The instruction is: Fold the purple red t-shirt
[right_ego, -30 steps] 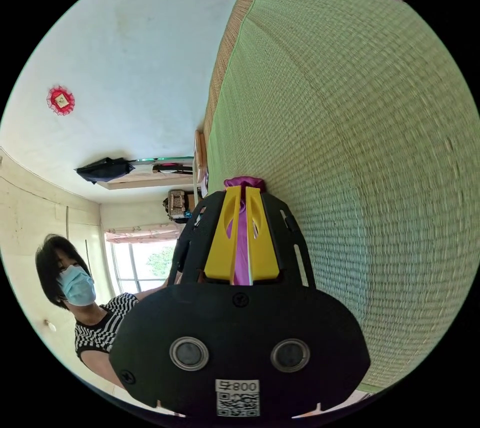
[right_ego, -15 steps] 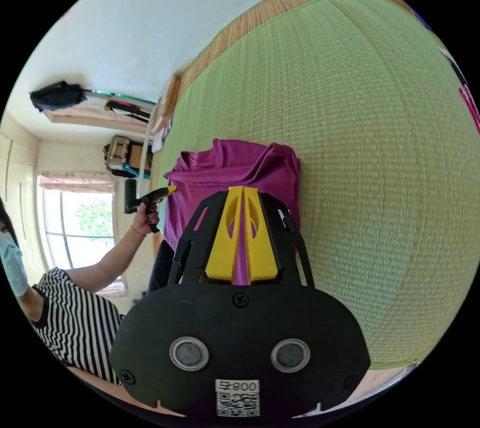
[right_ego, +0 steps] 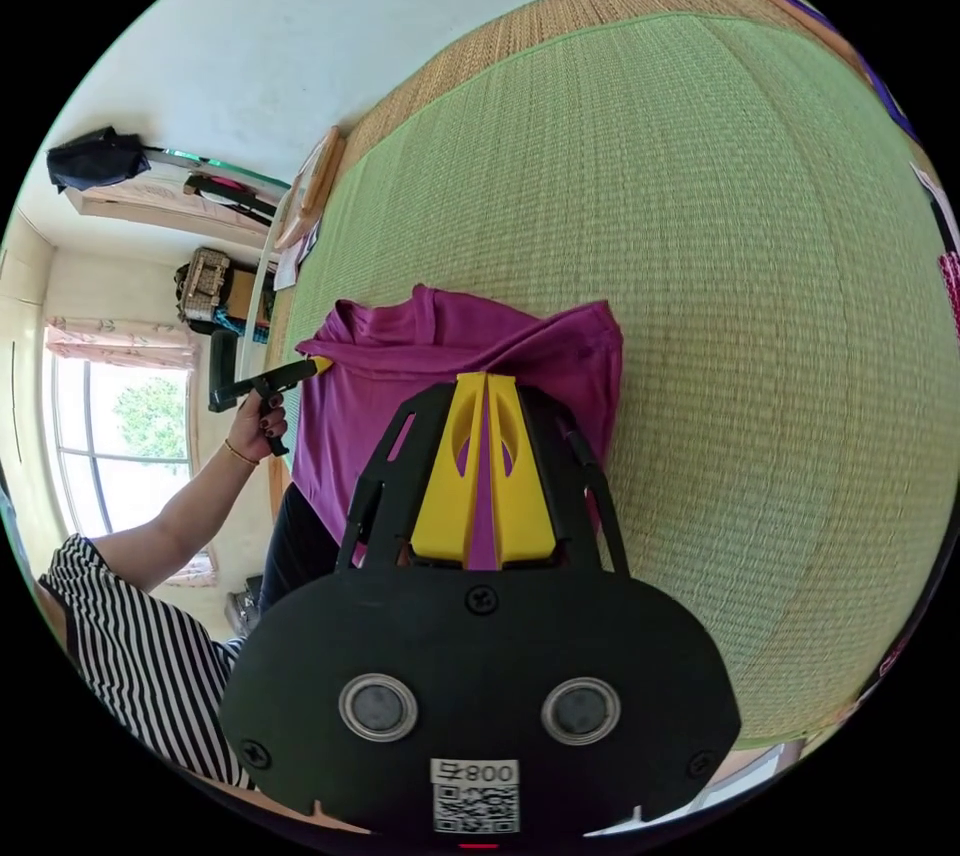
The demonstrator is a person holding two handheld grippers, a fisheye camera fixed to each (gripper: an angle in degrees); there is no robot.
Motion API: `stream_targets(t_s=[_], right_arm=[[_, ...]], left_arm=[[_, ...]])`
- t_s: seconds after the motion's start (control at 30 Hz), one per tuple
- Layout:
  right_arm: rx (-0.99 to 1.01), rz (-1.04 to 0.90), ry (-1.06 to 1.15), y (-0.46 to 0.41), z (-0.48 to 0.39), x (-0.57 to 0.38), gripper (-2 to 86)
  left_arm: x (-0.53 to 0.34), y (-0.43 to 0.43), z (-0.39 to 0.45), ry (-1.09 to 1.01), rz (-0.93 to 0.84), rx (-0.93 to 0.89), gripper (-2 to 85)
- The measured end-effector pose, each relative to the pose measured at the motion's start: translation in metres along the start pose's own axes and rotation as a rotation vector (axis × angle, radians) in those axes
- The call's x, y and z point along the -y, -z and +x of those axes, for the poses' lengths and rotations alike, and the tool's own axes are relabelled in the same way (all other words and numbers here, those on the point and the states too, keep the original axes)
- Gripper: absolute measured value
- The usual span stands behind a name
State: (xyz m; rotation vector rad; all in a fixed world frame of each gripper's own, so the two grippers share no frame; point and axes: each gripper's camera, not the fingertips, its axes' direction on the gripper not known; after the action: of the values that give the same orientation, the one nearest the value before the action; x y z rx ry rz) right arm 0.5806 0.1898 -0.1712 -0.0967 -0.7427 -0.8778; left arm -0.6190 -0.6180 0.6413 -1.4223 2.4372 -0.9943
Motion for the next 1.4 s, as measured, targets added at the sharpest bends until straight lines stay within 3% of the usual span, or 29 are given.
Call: stream_targets(t_s=[0.37, 0.67, 1.0, 1.17, 1.4], right_arm=[[0.018, 0.059, 0.016, -0.026, -0.002, 0.007, 0.1], [0.021, 0.001, 0.065, -0.079, -0.012, 0.004, 0.1], [-0.248, -0.020, 0.194, -0.139, -0.033, 0.008, 0.2], [-0.220, -0.028, 0.177, -0.150, -0.025, 0.004, 0.1], [-0.193, -0.036, 0.336, -0.184, -0.065, 0.000, 0.2]], left_arm=[[-0.006, -0.007, 0.014, -0.027, 0.097, -0.007, 0.2], [-0.022, -0.045, 0.023, -0.057, 0.034, 0.005, 0.3], [-0.021, -0.062, 0.017, -0.041, 0.080, 0.061, 0.2], [-0.035, -0.060, 0.019, -0.034, 0.096, 0.064, 0.1], [-0.045, -0.066, 0.036, -0.101, 0.086, 0.118, 0.1]])
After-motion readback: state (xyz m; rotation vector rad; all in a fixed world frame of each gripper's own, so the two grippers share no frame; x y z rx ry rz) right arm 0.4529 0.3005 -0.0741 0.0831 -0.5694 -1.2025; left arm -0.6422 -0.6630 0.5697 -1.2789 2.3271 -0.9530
